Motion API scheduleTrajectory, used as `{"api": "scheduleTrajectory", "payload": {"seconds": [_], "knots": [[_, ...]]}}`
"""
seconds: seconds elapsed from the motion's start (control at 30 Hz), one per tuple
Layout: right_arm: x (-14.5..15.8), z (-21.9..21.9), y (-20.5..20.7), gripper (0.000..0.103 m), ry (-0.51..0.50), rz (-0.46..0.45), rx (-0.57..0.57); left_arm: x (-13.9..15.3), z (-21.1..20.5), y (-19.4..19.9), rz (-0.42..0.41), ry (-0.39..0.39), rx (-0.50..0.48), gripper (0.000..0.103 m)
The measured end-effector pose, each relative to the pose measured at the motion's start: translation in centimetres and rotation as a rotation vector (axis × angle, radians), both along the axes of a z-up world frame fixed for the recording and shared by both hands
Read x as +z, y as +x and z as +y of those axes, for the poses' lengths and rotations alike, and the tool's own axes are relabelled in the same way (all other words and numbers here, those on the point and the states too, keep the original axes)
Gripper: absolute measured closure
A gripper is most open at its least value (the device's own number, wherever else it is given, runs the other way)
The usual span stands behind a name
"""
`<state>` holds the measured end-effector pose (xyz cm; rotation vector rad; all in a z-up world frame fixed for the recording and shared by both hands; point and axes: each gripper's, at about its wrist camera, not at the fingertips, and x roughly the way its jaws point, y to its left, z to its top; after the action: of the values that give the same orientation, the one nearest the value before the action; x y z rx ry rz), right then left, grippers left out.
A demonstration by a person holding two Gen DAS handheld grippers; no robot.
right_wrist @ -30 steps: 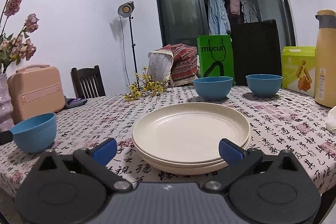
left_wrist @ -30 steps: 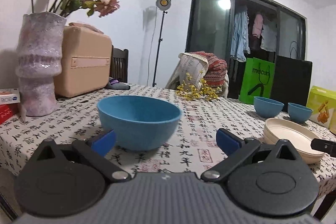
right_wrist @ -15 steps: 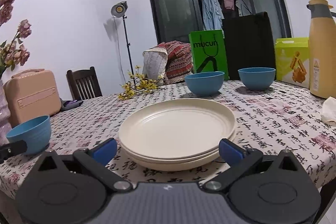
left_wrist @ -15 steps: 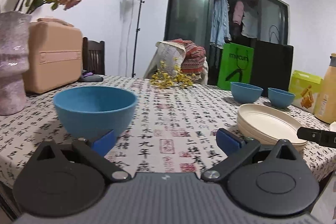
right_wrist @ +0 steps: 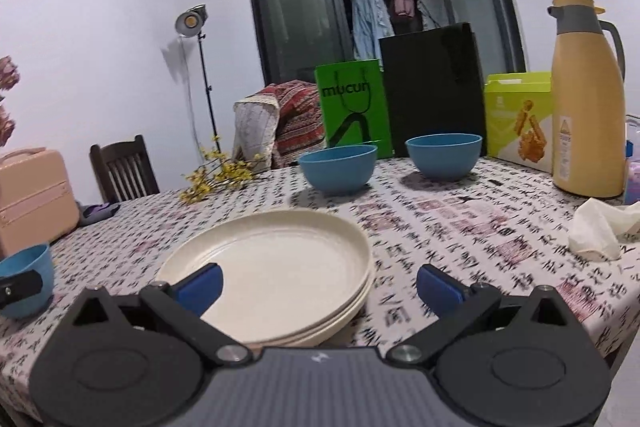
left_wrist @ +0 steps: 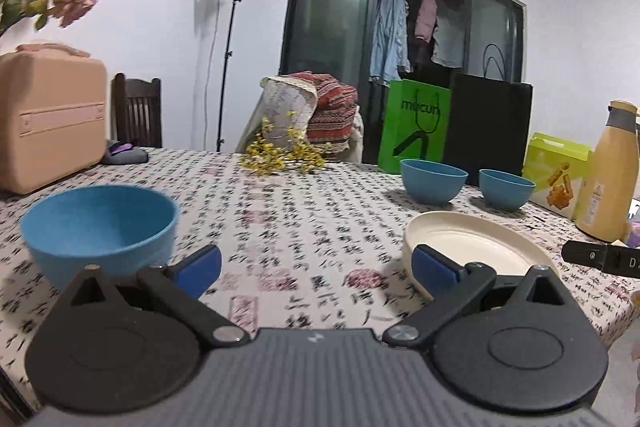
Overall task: Organize plates and bowls
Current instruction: 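Move both open grippers back past the cream plate stack toward the blue bowls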
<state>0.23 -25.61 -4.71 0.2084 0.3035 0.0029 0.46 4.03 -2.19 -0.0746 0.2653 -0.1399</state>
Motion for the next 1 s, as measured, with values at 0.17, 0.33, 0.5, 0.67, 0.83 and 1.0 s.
{"api": "scheduleTrajectory", "payload": {"seconds": [0.17, 0.33, 0.5, 0.67, 0.83, 1.0], "knots": [[1.0, -1.3, 0.8, 0.0, -0.003, -0.012, -0.03, 0.8, -1.1, 1.3, -0.008, -0.007, -0.028, 0.0], [1.9, -2.5, 2.2, 0.0, -0.005, -0.021, -0.052, 1.6, -2.0, 2.6, -0.024, -0.004, -0.048, 0.0], [3.2, -2.8, 4.6, 0.0, 0.009, -0.043, -0.037, 2.6, -2.6, 3.8, -0.045, 0.001, -0.059, 0.0], [4.6, -2.7, 7.4, 0.0, 0.025, -0.064, -0.01, 3.4, -3.3, 5.2, -0.054, 0.005, -0.059, 0.0], [5.9, -3.0, 9.9, 0.0, 0.059, -0.056, 0.004, 4.3, -4.1, 6.9, -0.047, -0.001, -0.053, 0.0], [7.3, -3.9, 12.2, 0.0, 0.082, -0.041, 0.007, 5.7, -4.4, 8.6, -0.055, -0.03, -0.037, 0.0]]}}
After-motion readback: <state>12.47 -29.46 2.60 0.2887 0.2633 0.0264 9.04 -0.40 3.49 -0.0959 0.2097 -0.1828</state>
